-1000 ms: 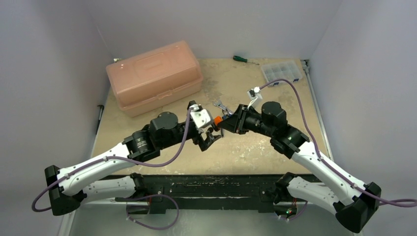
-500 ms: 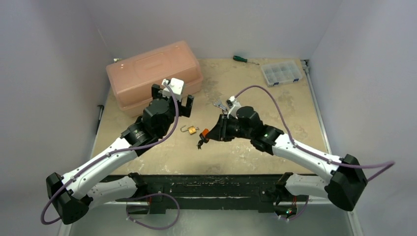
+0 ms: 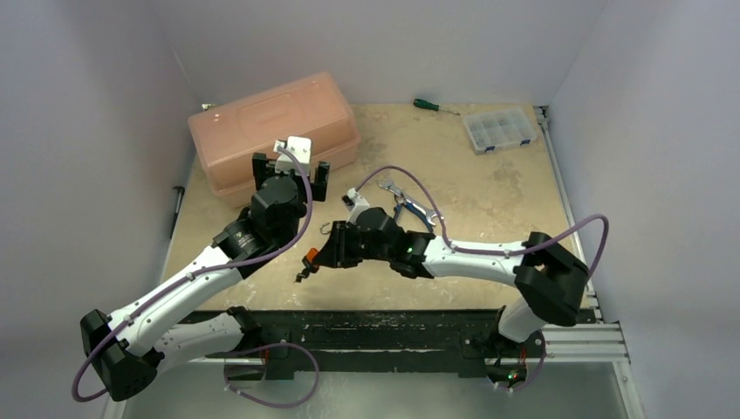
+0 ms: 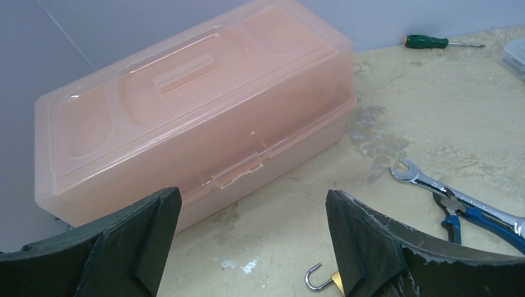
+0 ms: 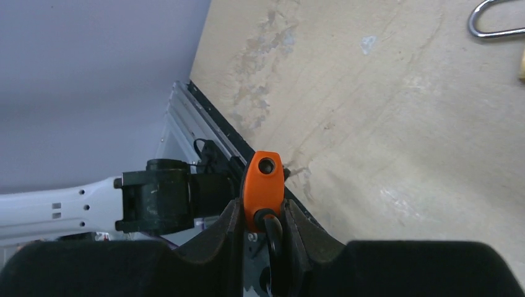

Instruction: Unlock with the key

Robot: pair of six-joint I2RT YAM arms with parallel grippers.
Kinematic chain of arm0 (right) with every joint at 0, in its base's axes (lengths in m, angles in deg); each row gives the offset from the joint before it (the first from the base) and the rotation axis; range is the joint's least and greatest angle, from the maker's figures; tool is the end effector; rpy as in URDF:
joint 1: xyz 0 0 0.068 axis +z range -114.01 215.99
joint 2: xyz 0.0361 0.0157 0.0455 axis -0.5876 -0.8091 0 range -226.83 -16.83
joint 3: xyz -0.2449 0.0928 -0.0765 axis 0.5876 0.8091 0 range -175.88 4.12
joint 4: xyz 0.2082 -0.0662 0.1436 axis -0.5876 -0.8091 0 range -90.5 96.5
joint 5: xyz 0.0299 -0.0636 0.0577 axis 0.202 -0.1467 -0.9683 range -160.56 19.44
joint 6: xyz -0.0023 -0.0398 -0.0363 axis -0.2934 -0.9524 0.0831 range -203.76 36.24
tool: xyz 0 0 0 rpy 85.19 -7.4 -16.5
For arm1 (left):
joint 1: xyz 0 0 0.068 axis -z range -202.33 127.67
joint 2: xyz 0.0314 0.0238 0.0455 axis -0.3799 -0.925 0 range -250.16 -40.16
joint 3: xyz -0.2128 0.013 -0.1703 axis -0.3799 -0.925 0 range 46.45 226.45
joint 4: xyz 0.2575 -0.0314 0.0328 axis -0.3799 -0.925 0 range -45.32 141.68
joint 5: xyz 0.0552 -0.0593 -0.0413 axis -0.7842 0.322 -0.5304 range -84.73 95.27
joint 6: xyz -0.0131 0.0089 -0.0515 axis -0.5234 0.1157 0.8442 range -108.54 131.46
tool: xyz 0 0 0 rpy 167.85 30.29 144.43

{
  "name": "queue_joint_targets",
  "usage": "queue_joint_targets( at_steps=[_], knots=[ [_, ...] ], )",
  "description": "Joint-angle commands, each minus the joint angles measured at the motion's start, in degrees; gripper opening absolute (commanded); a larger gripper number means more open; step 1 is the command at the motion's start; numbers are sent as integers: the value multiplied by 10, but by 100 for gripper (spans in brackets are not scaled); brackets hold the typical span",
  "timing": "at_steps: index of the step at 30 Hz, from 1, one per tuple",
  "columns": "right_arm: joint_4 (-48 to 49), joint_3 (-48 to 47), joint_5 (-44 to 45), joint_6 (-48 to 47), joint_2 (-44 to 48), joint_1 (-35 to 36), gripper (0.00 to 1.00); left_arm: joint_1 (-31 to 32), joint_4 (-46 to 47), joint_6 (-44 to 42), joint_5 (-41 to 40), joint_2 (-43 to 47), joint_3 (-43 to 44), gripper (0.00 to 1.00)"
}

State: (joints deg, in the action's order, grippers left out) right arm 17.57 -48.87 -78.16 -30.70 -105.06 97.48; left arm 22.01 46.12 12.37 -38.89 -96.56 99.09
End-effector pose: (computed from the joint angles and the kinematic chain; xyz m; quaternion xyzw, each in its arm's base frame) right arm 0.1612 0.3064 0.2402 -0.0975 0.8327 0.4863 0.2463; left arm 0.1751 -0.1364 0.3611 0.0352 0.7462 0.0337 0.6639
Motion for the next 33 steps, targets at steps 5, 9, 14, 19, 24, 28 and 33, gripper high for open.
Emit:
queue_joint_targets(
  at_steps=[5, 9, 14, 19, 24, 28, 33],
  knots=[
    [94, -23, 64, 47, -52, 8, 0, -3, 17, -1, -26, 16, -7, 93],
    [88, 13, 110, 32, -59, 7, 0, -3, 18, -2, -23, 15, -7, 93],
    [90, 47, 124, 23, -61, -4, 0, -3, 17, -1, -16, 11, -8, 92],
    [104, 78, 112, 18, -65, -29, 0, -3, 16, -1, -14, 9, -8, 92],
    [131, 98, 77, 14, -85, -52, 0, -3, 14, 0, -9, 4, -6, 92],
    [159, 112, 55, 20, -102, -62, 0, -3, 13, 0, -9, 4, -7, 92],
    [181, 123, 29, 21, -122, -81, 0, -3, 13, 0, -9, 3, -8, 92]
  ],
)
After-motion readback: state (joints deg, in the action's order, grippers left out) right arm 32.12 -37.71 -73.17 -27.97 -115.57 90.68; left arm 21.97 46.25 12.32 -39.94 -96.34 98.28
